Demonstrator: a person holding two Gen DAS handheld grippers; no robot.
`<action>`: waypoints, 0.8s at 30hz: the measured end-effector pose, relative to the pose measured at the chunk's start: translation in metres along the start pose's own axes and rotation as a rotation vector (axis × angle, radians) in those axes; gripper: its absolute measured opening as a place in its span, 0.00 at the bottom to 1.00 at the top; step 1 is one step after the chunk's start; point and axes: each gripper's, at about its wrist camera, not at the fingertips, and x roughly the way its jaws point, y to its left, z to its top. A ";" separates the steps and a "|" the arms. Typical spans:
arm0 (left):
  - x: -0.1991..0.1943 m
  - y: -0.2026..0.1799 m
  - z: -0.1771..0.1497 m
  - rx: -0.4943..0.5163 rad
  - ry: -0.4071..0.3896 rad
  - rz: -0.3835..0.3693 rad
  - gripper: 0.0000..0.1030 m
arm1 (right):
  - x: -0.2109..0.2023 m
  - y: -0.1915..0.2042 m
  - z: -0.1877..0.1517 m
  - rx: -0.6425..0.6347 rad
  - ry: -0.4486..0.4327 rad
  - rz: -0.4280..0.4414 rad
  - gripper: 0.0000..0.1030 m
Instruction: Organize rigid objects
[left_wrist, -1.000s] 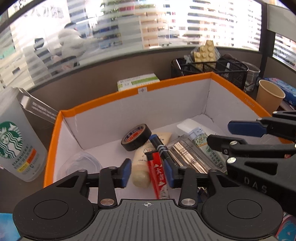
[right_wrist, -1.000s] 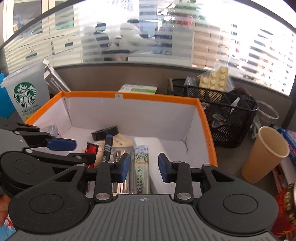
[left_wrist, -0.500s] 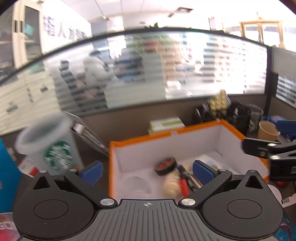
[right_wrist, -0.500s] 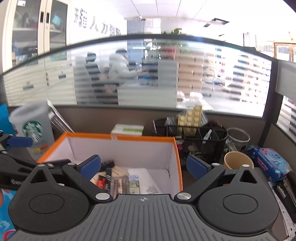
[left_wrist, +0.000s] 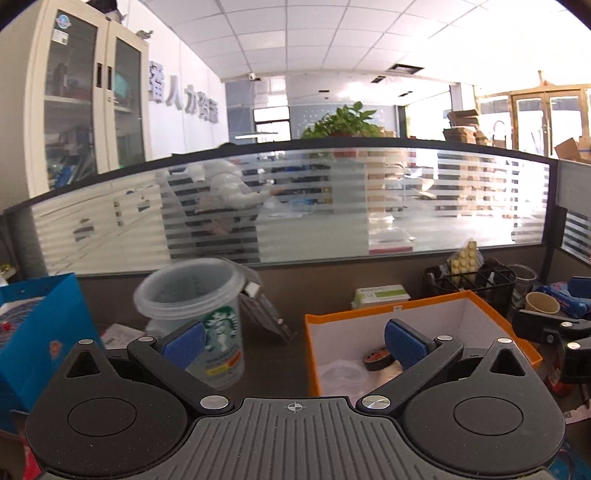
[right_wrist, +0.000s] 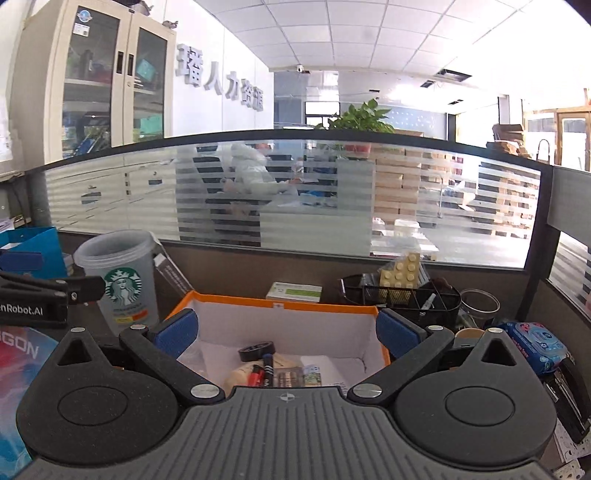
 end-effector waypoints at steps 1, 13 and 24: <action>-0.003 0.004 -0.002 -0.004 0.000 0.018 1.00 | -0.004 0.004 -0.002 0.000 -0.005 0.004 1.00; -0.033 0.050 -0.027 -0.107 0.010 0.074 1.00 | -0.034 0.037 -0.039 0.088 -0.036 0.052 1.00; -0.045 0.066 -0.039 -0.118 0.030 0.118 1.00 | -0.040 0.056 -0.054 0.137 -0.048 0.087 1.00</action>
